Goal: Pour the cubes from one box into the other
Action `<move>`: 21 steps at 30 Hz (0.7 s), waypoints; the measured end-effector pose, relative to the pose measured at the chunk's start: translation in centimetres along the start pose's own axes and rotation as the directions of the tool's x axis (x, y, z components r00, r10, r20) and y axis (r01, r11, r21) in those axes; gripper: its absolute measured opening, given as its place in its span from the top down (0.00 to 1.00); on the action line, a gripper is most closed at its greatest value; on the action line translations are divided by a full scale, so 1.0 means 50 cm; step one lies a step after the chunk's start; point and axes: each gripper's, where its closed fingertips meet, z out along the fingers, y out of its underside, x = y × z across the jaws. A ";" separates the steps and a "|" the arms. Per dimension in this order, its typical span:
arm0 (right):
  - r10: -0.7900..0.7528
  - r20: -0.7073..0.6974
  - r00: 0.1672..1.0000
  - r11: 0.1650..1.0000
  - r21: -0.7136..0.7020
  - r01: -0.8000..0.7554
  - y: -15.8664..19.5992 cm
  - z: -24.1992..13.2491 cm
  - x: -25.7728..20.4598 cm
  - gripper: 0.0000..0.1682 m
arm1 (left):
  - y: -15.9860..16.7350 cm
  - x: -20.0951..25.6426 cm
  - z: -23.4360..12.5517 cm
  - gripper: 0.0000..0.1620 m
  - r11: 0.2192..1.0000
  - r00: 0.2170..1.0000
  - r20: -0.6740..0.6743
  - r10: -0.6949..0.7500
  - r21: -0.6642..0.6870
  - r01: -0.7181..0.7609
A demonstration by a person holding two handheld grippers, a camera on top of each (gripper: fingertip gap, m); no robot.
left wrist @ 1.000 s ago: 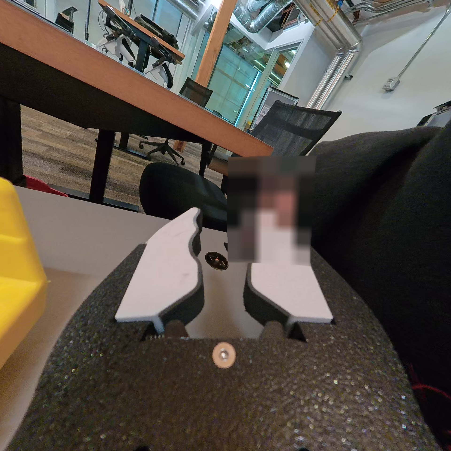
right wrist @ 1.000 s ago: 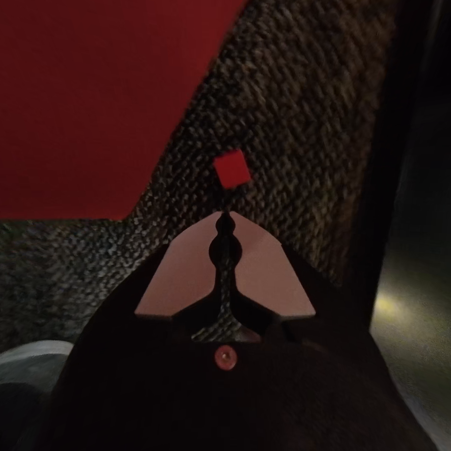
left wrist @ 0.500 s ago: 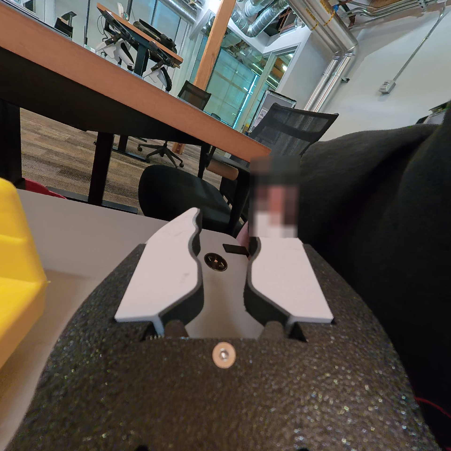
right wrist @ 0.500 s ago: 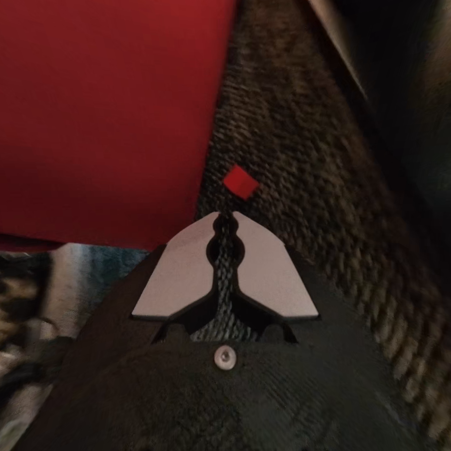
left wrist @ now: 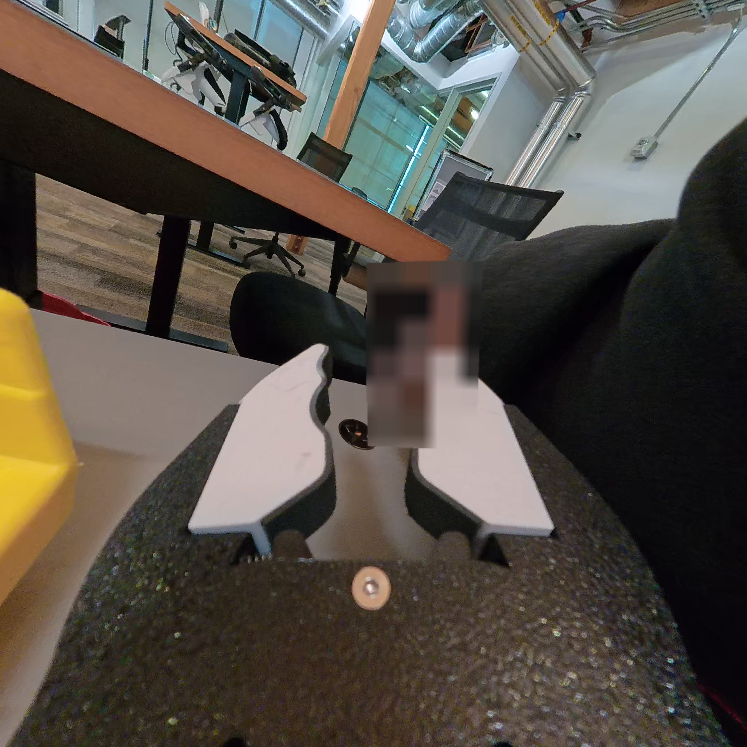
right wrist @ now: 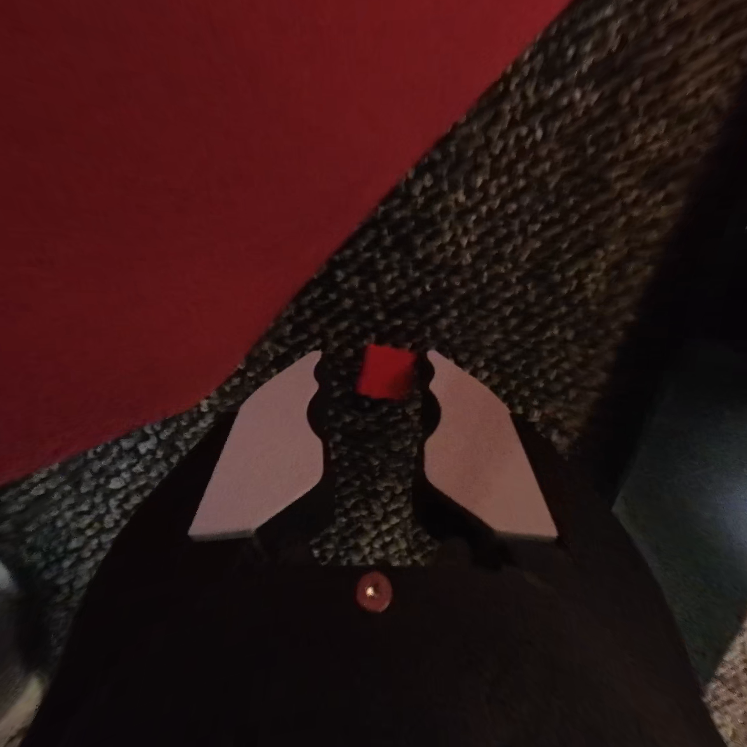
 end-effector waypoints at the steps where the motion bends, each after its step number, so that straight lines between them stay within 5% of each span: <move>1: -0.013 0.012 1.000 1.000 -0.007 0.013 0.001 0.001 -0.001 0.74 | -0.001 -0.001 -0.001 0.77 1.000 1.000 0.005 -0.001 0.005 0.001; 6: -0.071 0.057 0.996 0.997 0.024 0.070 0.005 -0.001 0.012 0.81 | 0.004 -0.004 0.005 0.78 1.000 1.000 0.014 -0.005 -0.019 0.005; 14: 0.063 0.029 0.998 0.996 0.057 -0.065 0.012 -0.023 0.000 0.81 | 0.001 0.002 0.003 0.79 1.000 1.000 -0.004 0.007 -0.007 -0.007; 18: 0.231 0.055 0.971 0.960 0.148 -0.237 0.004 -0.087 0.019 0.81 | 0.001 0.006 0.003 0.79 1.000 1.000 -0.011 0.021 -0.005 -0.021; 21: 0.463 0.135 0.876 0.866 0.139 -0.480 0.054 -0.149 0.014 0.81 | 0.003 0.011 0.005 0.79 0.999 0.999 -0.021 0.029 -0.011 -0.030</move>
